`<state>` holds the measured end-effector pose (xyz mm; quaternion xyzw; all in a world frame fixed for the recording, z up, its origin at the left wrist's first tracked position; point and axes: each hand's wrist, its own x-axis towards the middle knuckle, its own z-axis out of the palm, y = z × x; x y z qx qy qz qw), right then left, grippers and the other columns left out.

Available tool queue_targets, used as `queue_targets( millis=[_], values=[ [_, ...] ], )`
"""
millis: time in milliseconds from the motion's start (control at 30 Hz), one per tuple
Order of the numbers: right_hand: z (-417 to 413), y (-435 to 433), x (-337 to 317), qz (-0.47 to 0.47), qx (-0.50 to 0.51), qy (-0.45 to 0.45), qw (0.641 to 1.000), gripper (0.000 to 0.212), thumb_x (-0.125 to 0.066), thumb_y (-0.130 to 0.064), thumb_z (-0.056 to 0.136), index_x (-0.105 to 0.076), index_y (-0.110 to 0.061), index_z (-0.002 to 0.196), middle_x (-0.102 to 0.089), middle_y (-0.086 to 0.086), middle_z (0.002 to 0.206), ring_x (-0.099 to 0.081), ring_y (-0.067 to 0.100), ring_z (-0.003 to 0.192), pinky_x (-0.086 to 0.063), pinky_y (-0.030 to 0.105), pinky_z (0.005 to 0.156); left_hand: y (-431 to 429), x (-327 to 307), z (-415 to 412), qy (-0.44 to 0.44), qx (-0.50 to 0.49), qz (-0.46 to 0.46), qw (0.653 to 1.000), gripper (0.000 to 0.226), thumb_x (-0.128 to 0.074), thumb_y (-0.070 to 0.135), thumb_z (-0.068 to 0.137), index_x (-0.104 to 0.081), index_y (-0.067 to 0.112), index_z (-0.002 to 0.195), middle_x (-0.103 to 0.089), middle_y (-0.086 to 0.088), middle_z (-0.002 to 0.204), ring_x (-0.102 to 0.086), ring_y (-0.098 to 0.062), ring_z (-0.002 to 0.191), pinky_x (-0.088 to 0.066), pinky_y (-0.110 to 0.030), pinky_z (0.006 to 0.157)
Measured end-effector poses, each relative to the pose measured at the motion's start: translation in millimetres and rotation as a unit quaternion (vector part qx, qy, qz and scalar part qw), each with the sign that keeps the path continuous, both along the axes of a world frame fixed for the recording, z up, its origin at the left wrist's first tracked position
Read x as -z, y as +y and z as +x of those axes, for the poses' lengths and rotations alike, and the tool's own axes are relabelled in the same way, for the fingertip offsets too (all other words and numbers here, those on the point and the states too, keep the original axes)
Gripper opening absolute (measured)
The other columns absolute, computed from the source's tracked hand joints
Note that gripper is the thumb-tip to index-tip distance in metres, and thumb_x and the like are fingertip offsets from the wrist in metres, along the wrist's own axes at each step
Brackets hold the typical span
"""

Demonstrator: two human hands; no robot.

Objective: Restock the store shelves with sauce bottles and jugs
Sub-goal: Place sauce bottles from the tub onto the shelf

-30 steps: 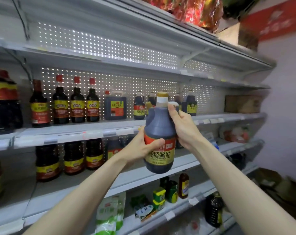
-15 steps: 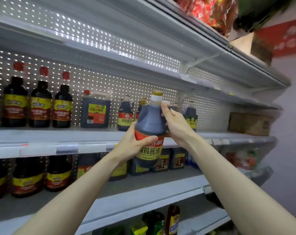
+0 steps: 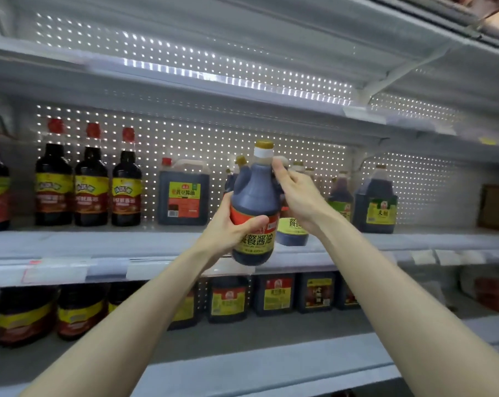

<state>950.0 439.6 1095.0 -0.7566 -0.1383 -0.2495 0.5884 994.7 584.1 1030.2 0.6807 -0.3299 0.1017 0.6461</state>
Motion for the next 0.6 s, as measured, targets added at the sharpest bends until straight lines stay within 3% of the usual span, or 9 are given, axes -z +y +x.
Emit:
queue_targets(
  millis=[167,367,600],
  values=[
    [40,-24,-8,0.005,-0.036,-0.020,0.999,0.037,-0.044,-0.051,0.095,-0.062,-0.021,0.107,-0.067,0.001,0.113,-0.062,0.021,0.108,-0.053,0.040,0.092,-22,-9,24,-0.008,-0.042,-0.005,0.999,0.063,-0.075,0.023,0.080,-0.039,0.024,0.131,-0.060,0.009,0.115,-0.058,0.001,0.101,-0.047,-0.016,0.073],
    [89,-54,-8,-0.006,-0.079,-0.011,0.997,0.035,-0.044,-0.048,0.096,-0.062,-0.019,0.105,-0.066,0.005,0.113,-0.061,0.022,0.107,-0.051,0.045,0.095,-51,-9,54,0.011,-0.091,-0.008,0.996,0.063,-0.074,0.023,0.080,-0.038,0.024,0.131,-0.057,0.011,0.114,-0.054,0.000,0.100,-0.045,-0.019,0.075],
    [128,-61,-4,0.005,-0.109,0.011,0.994,0.045,-0.041,-0.046,0.099,-0.058,-0.013,0.126,-0.064,0.008,0.121,-0.059,0.024,0.112,-0.048,0.048,0.100,-60,-6,78,0.018,-0.139,-0.013,0.990,0.054,-0.072,0.023,0.082,-0.043,0.026,0.127,-0.061,0.009,0.112,-0.057,-0.002,0.101,-0.045,-0.018,0.074]
  ],
)
